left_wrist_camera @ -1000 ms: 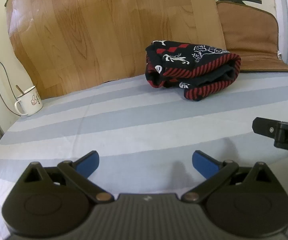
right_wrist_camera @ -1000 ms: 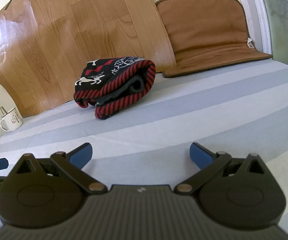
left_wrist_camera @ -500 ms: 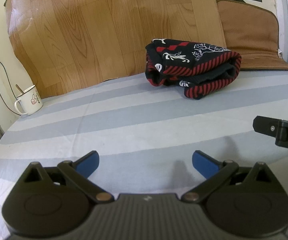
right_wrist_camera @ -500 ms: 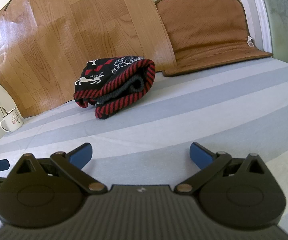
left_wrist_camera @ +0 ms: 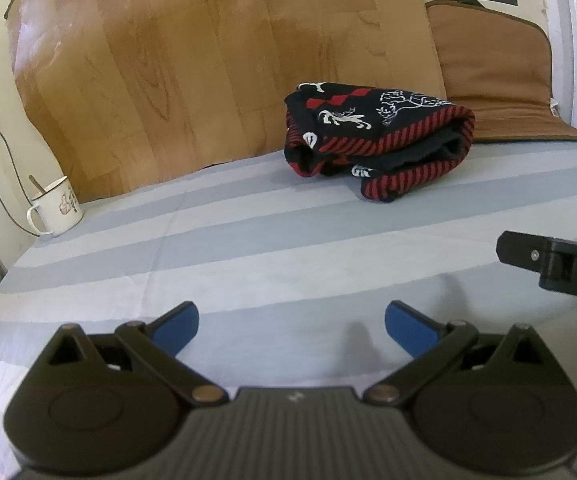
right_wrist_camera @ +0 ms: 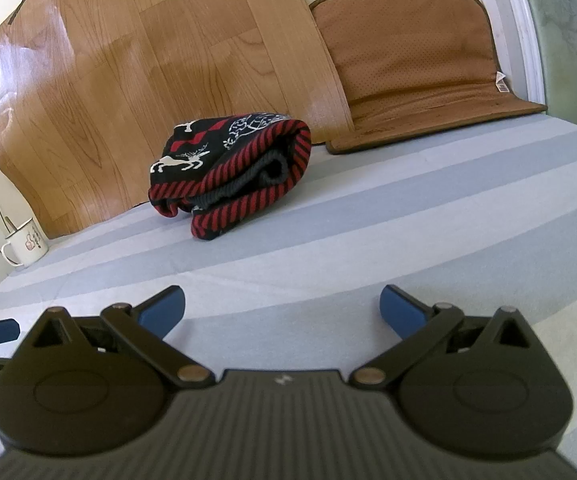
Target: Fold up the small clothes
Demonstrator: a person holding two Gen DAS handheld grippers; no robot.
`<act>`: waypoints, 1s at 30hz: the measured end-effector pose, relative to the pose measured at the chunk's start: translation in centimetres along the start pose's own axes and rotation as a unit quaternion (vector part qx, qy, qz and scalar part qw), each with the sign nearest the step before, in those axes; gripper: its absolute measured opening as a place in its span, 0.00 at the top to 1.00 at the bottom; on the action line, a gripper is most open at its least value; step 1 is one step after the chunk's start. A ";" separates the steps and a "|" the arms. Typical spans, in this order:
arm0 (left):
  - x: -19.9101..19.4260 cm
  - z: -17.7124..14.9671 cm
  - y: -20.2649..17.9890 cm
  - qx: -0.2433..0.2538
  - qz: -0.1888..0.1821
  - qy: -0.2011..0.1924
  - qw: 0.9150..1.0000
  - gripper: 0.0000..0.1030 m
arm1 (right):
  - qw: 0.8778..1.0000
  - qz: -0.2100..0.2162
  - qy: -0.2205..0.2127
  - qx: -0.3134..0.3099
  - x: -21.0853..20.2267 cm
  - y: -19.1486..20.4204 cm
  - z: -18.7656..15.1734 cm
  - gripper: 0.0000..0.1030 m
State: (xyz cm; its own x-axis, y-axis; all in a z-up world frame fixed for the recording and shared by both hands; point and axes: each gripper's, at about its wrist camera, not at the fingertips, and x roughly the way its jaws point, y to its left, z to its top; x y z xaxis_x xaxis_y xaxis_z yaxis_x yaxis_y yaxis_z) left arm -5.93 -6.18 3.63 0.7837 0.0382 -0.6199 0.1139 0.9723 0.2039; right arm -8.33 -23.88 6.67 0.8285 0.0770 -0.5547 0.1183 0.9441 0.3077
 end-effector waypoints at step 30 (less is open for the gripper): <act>-0.2 0.0 -0.6 0.008 -0.012 0.000 1.000 0.00 | 1.000 0.002 -0.001 0.002 -0.1 -0.2 0.1 0.00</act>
State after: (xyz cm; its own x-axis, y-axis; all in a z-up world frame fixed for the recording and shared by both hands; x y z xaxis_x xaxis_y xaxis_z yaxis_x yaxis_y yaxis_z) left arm -6.17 -6.76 3.66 0.7809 0.0142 -0.6245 0.1426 0.9693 0.2004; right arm -8.42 -24.07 6.74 0.8297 0.0800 -0.5525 0.1173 0.9426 0.3126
